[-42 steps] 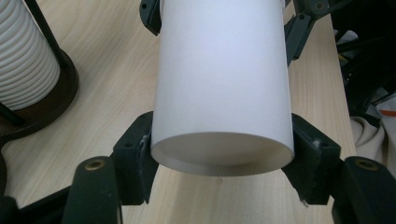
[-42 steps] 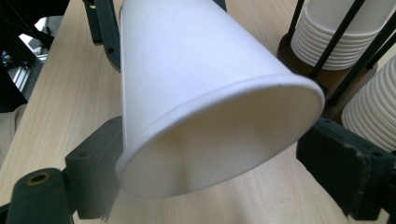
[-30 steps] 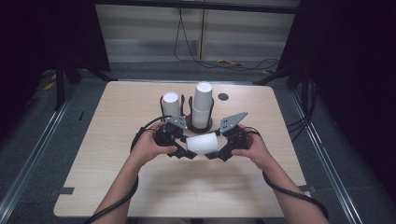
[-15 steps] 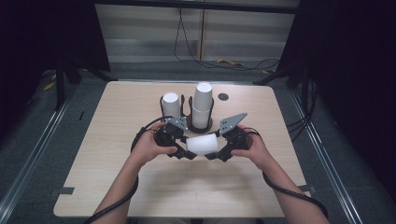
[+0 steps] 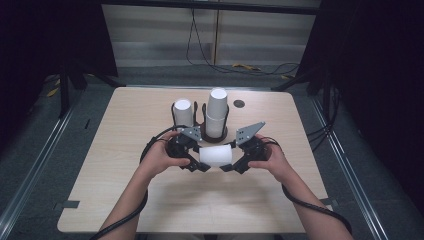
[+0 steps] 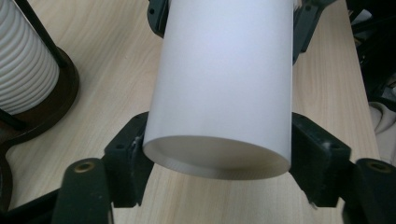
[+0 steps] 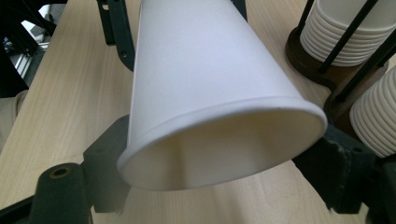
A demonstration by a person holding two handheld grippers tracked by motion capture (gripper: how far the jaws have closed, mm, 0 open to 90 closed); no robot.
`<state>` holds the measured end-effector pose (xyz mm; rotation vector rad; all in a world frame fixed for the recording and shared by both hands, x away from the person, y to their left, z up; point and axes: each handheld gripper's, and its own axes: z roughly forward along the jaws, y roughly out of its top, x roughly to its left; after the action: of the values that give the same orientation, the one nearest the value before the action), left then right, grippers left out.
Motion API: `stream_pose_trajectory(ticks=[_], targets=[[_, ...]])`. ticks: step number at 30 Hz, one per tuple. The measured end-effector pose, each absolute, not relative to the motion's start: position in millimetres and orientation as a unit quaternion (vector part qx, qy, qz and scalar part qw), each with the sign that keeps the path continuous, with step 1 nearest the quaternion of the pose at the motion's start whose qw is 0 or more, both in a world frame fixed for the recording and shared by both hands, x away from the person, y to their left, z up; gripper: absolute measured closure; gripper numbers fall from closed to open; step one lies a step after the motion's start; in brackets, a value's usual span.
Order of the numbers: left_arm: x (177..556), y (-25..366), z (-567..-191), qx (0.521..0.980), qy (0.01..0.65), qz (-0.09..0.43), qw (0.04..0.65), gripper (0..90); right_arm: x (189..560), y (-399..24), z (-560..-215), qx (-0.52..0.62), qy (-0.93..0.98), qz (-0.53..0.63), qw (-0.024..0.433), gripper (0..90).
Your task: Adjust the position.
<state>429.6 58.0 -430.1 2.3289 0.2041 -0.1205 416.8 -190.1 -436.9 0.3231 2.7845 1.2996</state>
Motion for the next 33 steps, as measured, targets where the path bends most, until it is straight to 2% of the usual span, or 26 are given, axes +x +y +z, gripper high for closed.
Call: stream_pose_trajectory(ticks=[7,19,33], targets=[[430.0,58.3,-429.2,0.919,0.080,-0.036,0.383,23.7,416.8,-191.3,-435.6,0.104,0.902,0.418,0.028,19.9],[428.5,57.1,-428.2,0.921,0.073,-0.030,0.382,25.5,416.0,-191.8,-436.4,0.102,0.903,0.416,0.029,19.9],[425.8,61.2,-430.4,0.932,0.073,-0.011,0.356,22.1,416.8,-199.3,-432.8,0.107,0.910,0.400,0.035,20.2]])
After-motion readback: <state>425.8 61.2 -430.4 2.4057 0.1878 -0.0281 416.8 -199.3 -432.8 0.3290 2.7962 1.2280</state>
